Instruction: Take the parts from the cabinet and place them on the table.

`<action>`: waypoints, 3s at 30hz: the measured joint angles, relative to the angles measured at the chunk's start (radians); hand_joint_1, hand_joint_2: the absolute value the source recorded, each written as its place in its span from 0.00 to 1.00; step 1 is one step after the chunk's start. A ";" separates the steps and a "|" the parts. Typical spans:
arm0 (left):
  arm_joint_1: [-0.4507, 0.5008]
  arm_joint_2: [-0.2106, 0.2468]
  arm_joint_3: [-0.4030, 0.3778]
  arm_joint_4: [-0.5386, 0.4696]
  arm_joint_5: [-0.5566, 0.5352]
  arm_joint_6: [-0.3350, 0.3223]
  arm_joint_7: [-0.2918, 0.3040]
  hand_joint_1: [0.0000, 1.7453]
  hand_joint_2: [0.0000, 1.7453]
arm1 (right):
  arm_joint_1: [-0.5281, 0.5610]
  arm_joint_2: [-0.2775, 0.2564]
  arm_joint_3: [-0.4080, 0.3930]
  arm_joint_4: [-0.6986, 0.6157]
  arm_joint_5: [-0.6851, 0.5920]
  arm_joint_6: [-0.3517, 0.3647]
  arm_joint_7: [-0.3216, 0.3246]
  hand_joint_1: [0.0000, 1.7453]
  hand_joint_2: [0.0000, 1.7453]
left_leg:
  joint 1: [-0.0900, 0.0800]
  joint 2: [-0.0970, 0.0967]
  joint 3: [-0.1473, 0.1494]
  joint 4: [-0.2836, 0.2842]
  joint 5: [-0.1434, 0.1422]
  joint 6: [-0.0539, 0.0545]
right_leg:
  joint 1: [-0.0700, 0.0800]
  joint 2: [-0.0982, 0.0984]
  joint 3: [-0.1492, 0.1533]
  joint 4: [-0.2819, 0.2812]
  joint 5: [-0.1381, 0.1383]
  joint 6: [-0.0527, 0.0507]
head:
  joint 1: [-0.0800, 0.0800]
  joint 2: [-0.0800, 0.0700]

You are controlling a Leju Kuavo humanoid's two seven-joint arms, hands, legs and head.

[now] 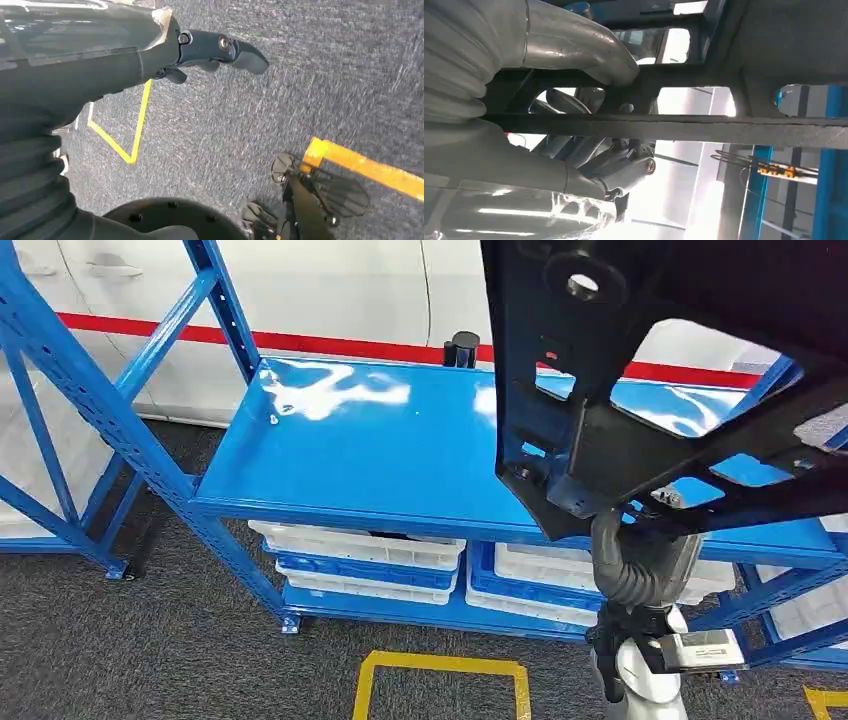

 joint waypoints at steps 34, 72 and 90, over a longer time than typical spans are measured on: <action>-0.002 0.008 0.000 0.000 -0.023 -0.033 -0.015 0.00 1.00 | 0.037 -0.018 -0.003 -0.020 -0.002 -0.044 0.015 1.00 1.00 | -0.004 0.010 -0.001 0.002 -0.006 -0.011 | -0.002 -0.001 0.033 -0.009 0.046 0.036 | 0.003 0.000; -0.001 0.013 -0.018 0.000 -0.049 -0.024 0.025 0.00 1.00 | 0.101 -0.019 -0.036 -0.075 0.016 -0.050 0.017 1.00 1.00 | -0.013 0.009 -0.040 0.003 0.065 -0.043 | 0.005 -0.002 0.221 -0.302 0.074 -0.011 | -0.007 0.000; -0.001 0.033 -0.043 0.000 -0.091 0.007 0.056 0.00 1.00 | 0.125 -0.032 -0.037 -0.100 -0.029 -0.061 0.021 1.00 1.00 | 0.003 0.015 0.117 -0.028 -0.086 -0.004 | 0.010 0.011 -0.003 -0.144 0.123 0.005 | -0.002 0.000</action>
